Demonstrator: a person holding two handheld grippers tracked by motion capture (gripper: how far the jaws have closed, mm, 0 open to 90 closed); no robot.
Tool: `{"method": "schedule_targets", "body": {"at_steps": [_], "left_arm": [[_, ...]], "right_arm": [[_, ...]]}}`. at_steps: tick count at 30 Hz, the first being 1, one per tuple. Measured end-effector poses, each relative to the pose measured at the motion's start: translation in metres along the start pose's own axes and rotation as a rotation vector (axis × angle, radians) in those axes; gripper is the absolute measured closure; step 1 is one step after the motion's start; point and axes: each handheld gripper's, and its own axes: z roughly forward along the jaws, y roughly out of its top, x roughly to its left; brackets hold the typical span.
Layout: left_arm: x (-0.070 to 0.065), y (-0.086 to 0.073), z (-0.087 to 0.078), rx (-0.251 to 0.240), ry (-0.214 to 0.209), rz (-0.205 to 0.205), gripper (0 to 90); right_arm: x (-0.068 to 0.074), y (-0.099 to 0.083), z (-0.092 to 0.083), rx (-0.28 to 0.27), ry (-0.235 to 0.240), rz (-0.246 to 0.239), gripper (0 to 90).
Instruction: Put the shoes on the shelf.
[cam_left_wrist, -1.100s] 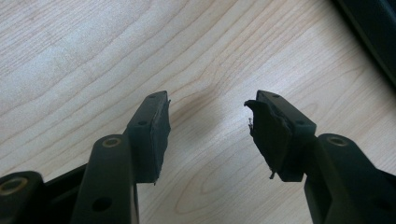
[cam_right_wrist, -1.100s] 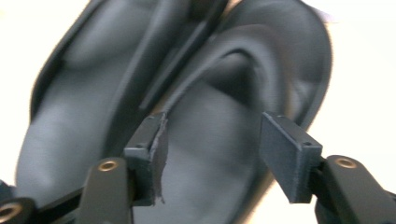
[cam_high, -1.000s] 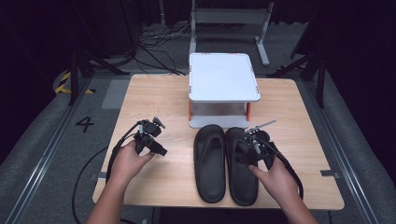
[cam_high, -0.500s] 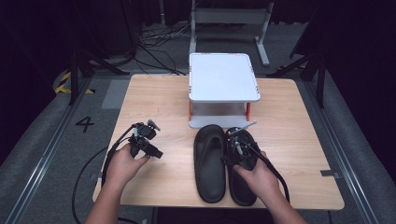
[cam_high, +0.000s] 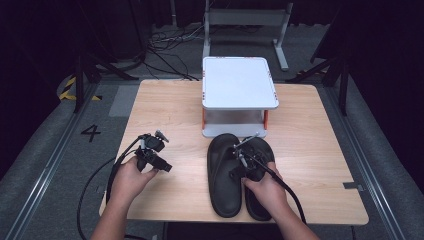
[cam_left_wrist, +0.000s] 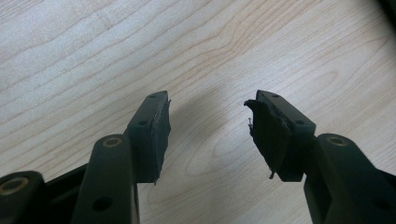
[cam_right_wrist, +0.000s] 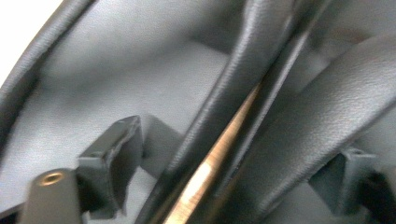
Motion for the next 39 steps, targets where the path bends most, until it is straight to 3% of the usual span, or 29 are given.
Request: {"method": "schedule_targets", "body": {"at_steps": [5, 8, 12, 20, 22, 24, 33, 39], "left_arm": [[-0.001, 0.002, 0.002, 0.003, 0.002, 0.005, 47.1], [-0.002, 0.004, 0.003, 0.005, -0.002, 0.009, 47.3], [-0.003, 0.005, 0.003, 0.002, -0.005, 0.014, 47.8], [-0.003, 0.007, 0.005, 0.016, -0.007, 0.022, 47.9], [-0.003, 0.006, 0.005, 0.015, -0.008, 0.02, 47.9], [-0.003, 0.006, 0.005, 0.017, -0.009, 0.019, 47.9], [-0.004, 0.007, 0.007, 0.024, -0.01, 0.022, 47.8], [-0.004, 0.007, 0.007, 0.026, -0.012, 0.033, 47.7]], "right_arm": [[-0.001, -0.003, 0.0, -0.019, 0.01, -0.011, 18.8], [0.0, -0.005, 0.002, -0.011, 0.03, -0.058, 11.1], [0.002, -0.002, 0.004, 0.007, 0.012, -0.086, 9.6], [0.001, -0.014, 0.003, -0.083, 0.019, -0.078, 10.5], [-0.001, -0.013, 0.0, -0.089, 0.015, -0.058, 24.3], [-0.004, -0.011, -0.005, -0.105, 0.013, -0.003, 37.1], [-0.008, -0.011, -0.01, -0.106, 0.007, 0.082, 56.9], [-0.005, -0.01, -0.012, -0.082, -0.001, 0.074, 68.1]]}}
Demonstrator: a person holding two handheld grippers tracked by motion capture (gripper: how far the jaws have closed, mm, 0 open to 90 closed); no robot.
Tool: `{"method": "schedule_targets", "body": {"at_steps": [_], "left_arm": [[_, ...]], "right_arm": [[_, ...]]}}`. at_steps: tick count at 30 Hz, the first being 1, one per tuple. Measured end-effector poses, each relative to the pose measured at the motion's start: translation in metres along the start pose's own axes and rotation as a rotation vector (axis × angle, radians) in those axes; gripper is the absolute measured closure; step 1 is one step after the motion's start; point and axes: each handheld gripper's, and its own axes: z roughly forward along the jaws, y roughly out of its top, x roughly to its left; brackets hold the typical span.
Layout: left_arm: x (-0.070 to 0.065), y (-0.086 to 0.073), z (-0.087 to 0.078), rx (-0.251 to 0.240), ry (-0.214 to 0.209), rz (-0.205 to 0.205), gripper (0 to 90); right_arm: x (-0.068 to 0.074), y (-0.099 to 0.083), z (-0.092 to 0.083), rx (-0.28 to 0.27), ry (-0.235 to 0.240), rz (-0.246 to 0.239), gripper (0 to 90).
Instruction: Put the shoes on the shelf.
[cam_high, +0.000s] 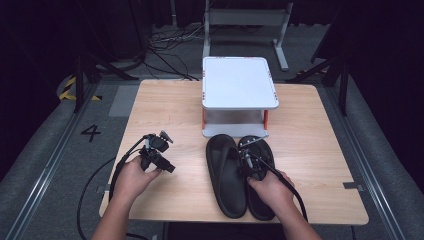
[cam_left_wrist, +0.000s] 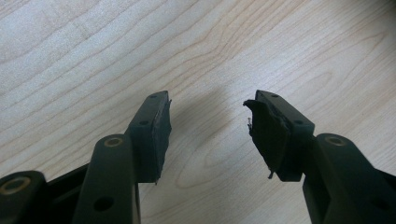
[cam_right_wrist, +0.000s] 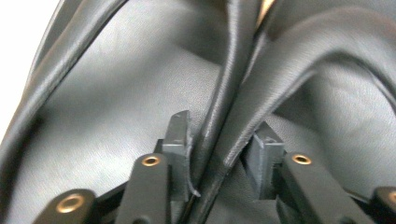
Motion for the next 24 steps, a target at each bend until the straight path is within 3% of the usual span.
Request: {"method": "schedule_targets", "body": {"at_steps": [5, 9, 14, 17, 21, 24], "left_arm": [[0.001, 0.0, 0.0, 0.003, 0.003, 0.003, 47.7], [0.001, 0.0, 0.001, 0.004, 0.005, 0.004, 47.5], [0.002, -0.002, -0.001, -0.006, 0.003, -0.006, 47.5], [0.003, -0.003, -0.001, -0.003, 0.004, -0.007, 47.5], [0.004, -0.006, -0.002, -0.011, 0.003, -0.018, 47.5], [0.005, -0.009, -0.004, -0.018, 0.005, -0.026, 47.5]], "right_arm": [[-0.002, -0.001, -0.005, -0.024, -0.01, -0.013, 74.3], [-0.004, 0.002, -0.009, -0.007, 0.047, 0.002, 74.6], [-0.007, 0.01, -0.019, -0.071, 0.021, -0.003, 74.6], [-0.012, 0.015, -0.025, -0.092, 0.035, 0.035, 74.6], [-0.021, 0.026, -0.031, -0.137, 0.002, 0.086, 74.5], [-0.028, 0.039, -0.031, -0.158, 0.005, 0.127, 74.4]]}}
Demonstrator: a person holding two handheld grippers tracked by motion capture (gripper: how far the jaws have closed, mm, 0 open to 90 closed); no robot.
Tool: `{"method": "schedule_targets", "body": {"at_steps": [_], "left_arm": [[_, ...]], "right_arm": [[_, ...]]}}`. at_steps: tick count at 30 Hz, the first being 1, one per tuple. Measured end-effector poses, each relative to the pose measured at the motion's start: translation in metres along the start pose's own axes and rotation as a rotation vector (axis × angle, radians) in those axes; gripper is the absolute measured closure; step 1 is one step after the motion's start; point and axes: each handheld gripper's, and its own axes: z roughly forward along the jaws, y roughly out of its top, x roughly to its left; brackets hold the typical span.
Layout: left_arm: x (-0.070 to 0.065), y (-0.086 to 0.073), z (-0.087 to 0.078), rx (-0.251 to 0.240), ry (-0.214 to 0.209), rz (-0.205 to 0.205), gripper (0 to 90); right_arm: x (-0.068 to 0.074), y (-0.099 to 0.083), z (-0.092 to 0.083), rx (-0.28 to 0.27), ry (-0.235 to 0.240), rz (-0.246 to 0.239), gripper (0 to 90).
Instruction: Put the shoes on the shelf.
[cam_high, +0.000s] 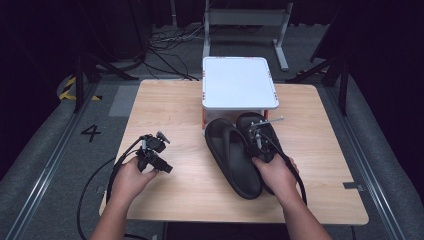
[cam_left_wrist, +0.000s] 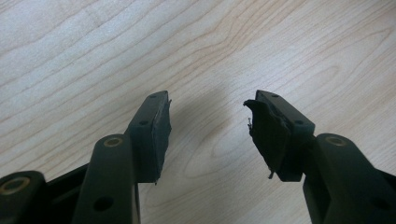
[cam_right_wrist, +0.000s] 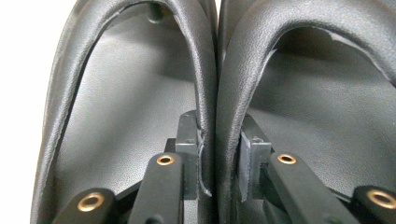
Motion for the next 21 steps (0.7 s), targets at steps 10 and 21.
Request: {"method": "schedule_targets", "body": {"at_steps": [10, 21], "left_arm": [[0.004, -0.006, -0.001, 0.0, -0.003, -0.016, 47.5], [0.004, -0.004, -0.001, 0.001, -0.011, -0.001, 47.6]], "right_arm": [[-0.004, 0.038, 0.018, -0.077, -0.022, 0.077, 74.4], [-0.003, 0.057, 0.038, -0.1, -0.082, 0.098, 74.3]]}}
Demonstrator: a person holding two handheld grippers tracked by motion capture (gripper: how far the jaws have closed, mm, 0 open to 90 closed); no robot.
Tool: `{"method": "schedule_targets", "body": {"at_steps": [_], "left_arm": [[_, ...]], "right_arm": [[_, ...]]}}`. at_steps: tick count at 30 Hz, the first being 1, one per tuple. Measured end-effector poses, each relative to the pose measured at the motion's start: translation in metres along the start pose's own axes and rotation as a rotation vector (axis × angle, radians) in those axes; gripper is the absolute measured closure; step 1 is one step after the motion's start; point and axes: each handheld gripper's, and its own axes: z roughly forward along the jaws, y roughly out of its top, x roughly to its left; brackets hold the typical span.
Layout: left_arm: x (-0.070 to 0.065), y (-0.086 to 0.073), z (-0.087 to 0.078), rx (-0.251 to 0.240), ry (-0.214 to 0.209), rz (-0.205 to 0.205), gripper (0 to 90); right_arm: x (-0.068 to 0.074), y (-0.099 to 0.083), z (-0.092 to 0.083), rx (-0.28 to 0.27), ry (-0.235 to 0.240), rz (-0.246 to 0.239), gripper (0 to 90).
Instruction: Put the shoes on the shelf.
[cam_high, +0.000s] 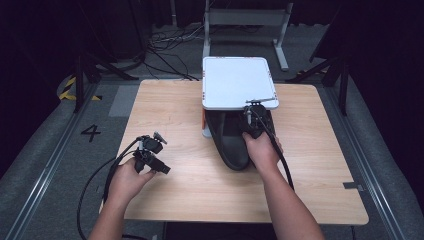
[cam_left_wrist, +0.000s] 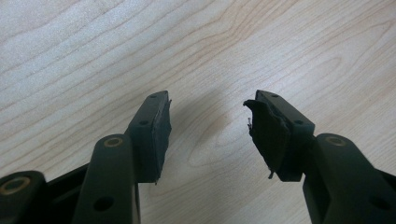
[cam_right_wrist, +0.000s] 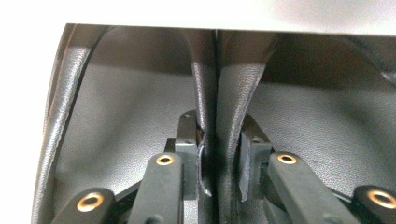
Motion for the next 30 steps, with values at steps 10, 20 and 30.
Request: {"method": "schedule_targets", "body": {"at_steps": [10, 20, 30], "left_arm": [[-0.001, 0.004, 0.002, 0.005, -0.007, 0.008, 47.7], [-0.001, 0.007, 0.004, 0.011, -0.009, 0.02, 47.7], [-0.002, 0.007, 0.004, 0.012, -0.01, 0.022, 47.7]], "right_arm": [[0.001, 0.007, 0.016, -0.014, -0.058, 0.015, 73.7], [-0.006, 0.006, 0.021, -0.034, -0.024, 0.079, 73.9], [-0.001, 0.005, 0.027, -0.036, -0.052, 0.055, 73.4]]}}
